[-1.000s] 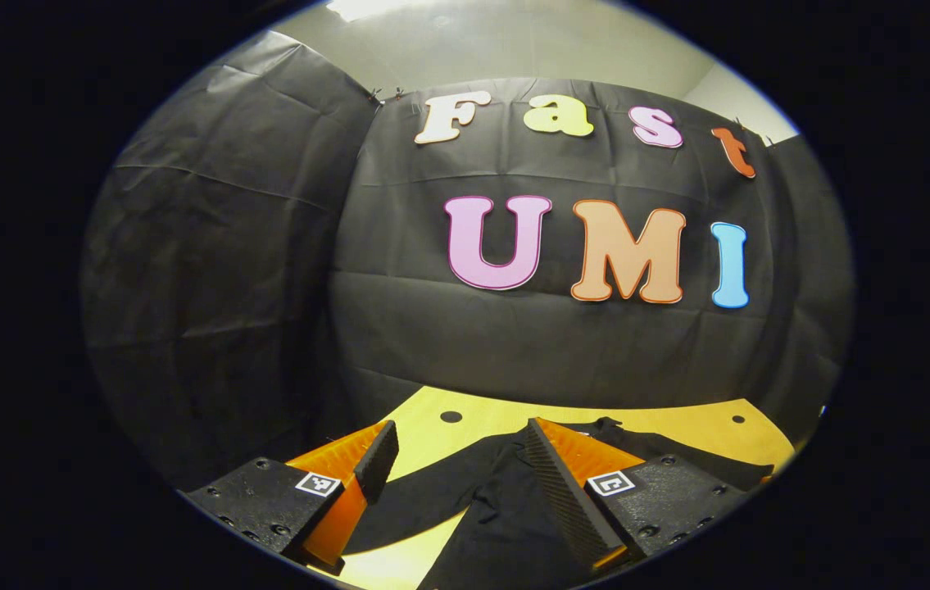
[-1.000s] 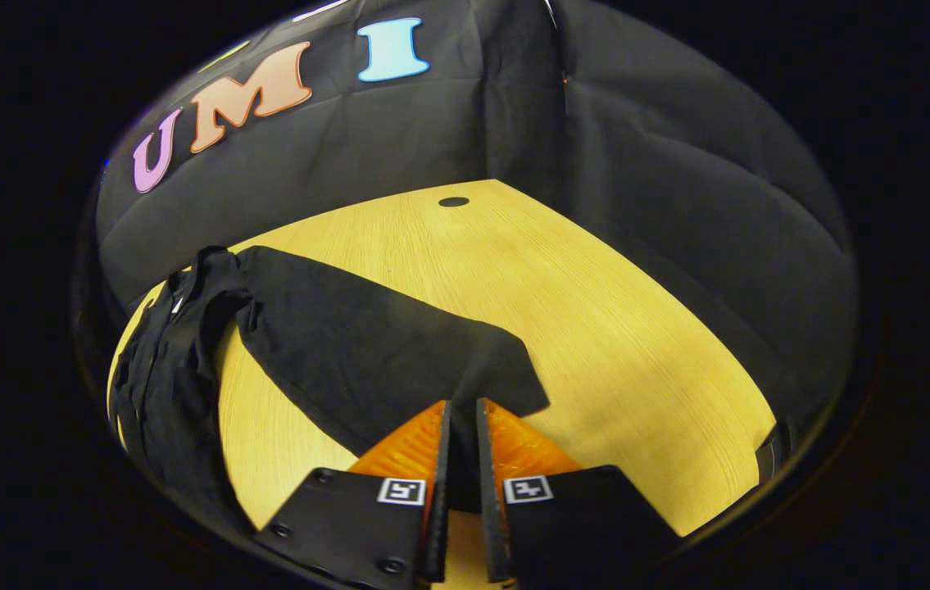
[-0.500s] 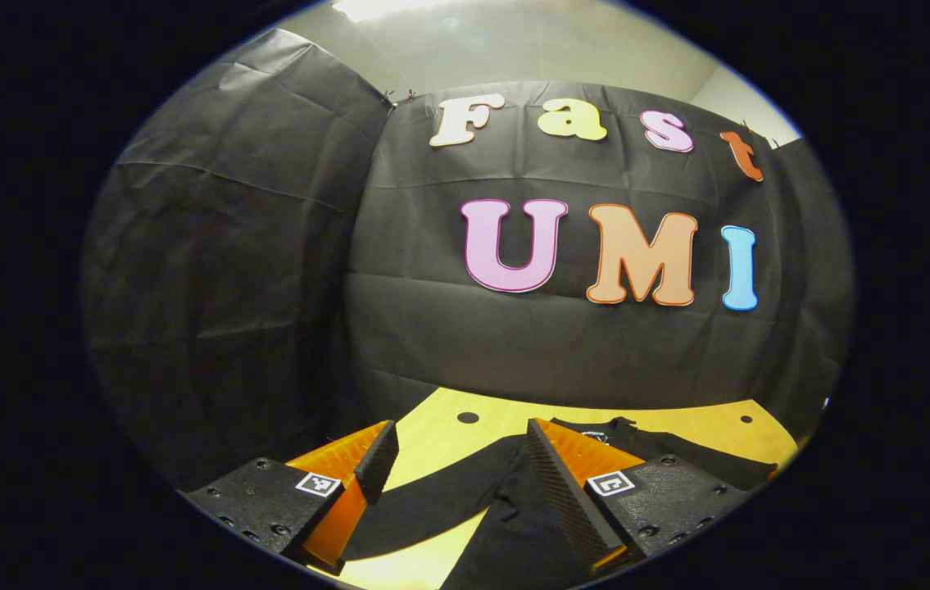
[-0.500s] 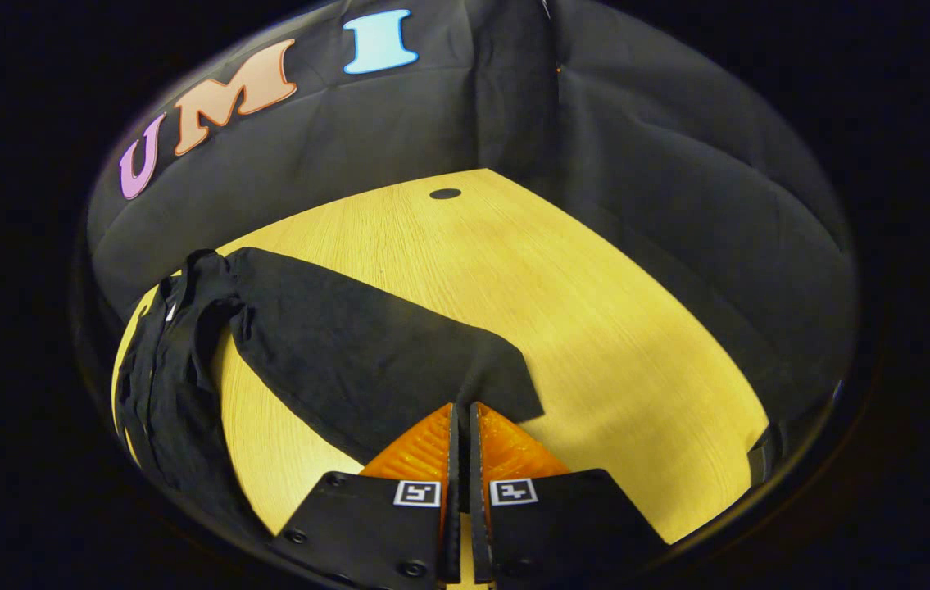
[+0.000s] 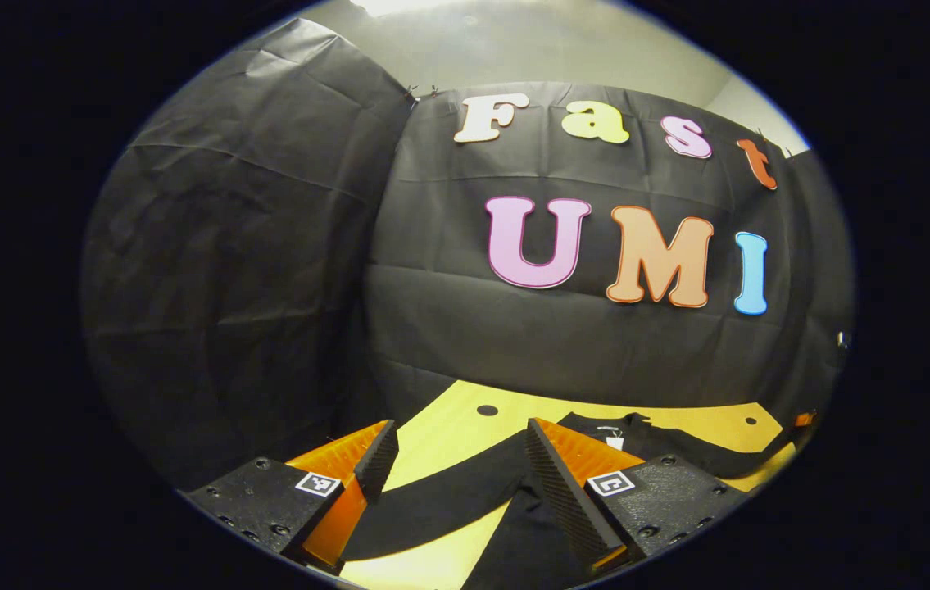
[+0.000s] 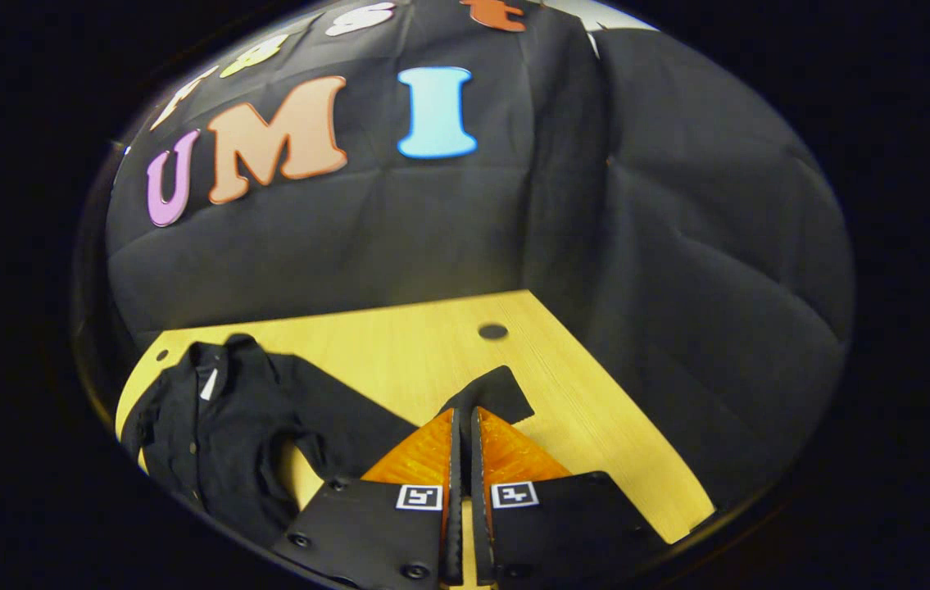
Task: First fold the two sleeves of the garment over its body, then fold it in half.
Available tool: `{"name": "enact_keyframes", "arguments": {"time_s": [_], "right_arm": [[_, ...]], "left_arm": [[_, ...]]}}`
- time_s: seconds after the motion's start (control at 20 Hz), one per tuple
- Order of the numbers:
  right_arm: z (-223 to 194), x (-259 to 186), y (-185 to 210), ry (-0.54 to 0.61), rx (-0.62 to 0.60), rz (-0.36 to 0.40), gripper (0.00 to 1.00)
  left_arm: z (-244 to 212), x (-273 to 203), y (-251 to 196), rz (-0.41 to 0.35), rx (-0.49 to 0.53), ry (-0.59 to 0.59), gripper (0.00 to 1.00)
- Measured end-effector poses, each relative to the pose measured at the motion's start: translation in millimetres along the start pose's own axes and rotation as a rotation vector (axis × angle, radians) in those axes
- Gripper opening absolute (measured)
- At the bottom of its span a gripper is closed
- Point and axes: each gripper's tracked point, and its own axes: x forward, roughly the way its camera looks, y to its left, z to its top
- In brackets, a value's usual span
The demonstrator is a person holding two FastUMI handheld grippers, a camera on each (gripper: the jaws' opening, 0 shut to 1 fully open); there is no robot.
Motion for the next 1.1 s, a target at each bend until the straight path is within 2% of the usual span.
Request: {"name": "enact_keyframes", "arguments": {"time_s": [0.1,0.25,0.4,0.6,0.8,0.9,1.0,1.1], "right_arm": [[41.4,2.9,39.8,-0.048,-0.034,0.028,0.07],[92.3,7.2,123.0,-0.123,-0.114,0.107,0.06],[112.9,4.5,226.2,-0.163,-0.235,0.217,0.07],[91.0,-8.3,376.1,-0.18,-0.383,0.394,0.08],[28.7,-25.8,505.9,-0.163,-0.538,0.538,0.07],[7.1,-27.5,552.2,-0.146,-0.595,0.576,0.07],[-10.2,-34.6,576.8,-0.143,-0.623,0.595,0.07],[-26.2,-44.1,603.8,-0.122,-0.604,0.66,0.19]], "left_arm": [[0.2,-3.0,16.0,0.021,-0.003,0.001,0.92],[-5.6,-7.1,45.3,0.061,0.001,0.012,0.92],[-10.1,-11.4,75.0,0.105,-0.01,0.027,0.92],[-21.9,-23.3,115.6,0.169,-0.031,0.043,0.92],[-45.4,-31.5,144.7,0.215,-0.068,0.09,0.93],[-57.6,-34.8,154.8,0.235,-0.078,0.11,0.93],[-74.0,-38.1,164.8,0.256,-0.082,0.14,0.93],[-87.3,-39.3,167.9,0.263,-0.083,0.165,0.94]]}}
